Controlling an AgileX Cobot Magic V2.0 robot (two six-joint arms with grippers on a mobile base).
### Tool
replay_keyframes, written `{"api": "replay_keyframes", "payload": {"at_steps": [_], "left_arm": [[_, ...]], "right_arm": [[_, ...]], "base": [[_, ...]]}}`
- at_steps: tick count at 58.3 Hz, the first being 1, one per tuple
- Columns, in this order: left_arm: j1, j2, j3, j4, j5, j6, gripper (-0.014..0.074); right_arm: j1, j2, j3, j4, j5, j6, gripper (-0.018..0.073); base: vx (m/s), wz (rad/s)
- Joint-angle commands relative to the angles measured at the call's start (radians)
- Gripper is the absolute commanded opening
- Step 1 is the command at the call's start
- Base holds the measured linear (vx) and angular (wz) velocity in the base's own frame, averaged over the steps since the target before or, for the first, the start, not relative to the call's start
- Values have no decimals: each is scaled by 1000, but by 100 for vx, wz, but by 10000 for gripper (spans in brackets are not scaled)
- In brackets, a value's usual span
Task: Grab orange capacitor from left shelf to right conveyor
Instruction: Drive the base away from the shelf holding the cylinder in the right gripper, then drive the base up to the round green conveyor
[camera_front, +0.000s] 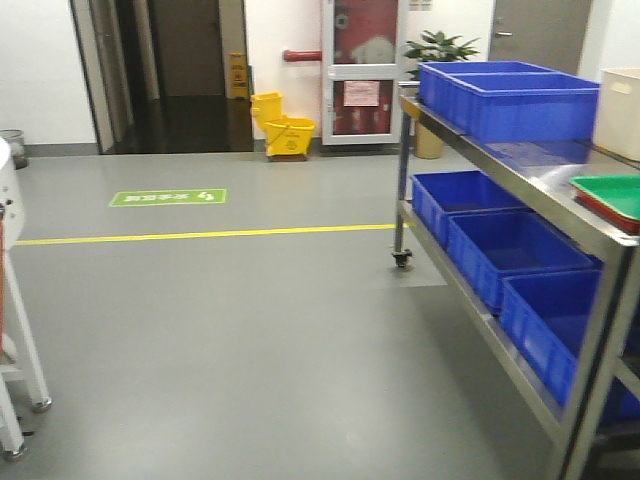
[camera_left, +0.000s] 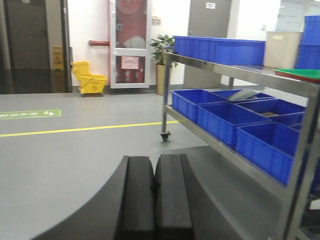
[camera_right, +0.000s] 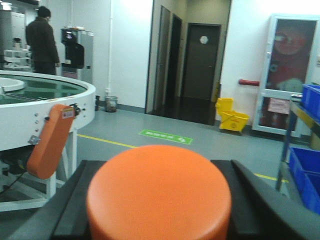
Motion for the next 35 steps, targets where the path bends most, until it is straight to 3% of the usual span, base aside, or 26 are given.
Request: {"api": "replay_keyframes", "payload": {"at_steps": [1, 35], "left_arm": [[-8, -6, -30, -4, -81, -6, -6], [-8, -6, -30, -4, -81, -6, -6]], "right_arm": [[-2, 9, -31, -9, -92, 1, -8], [-2, 9, -31, -9, -92, 1, -8]], "base": [[15, 31], [24, 23]]}}
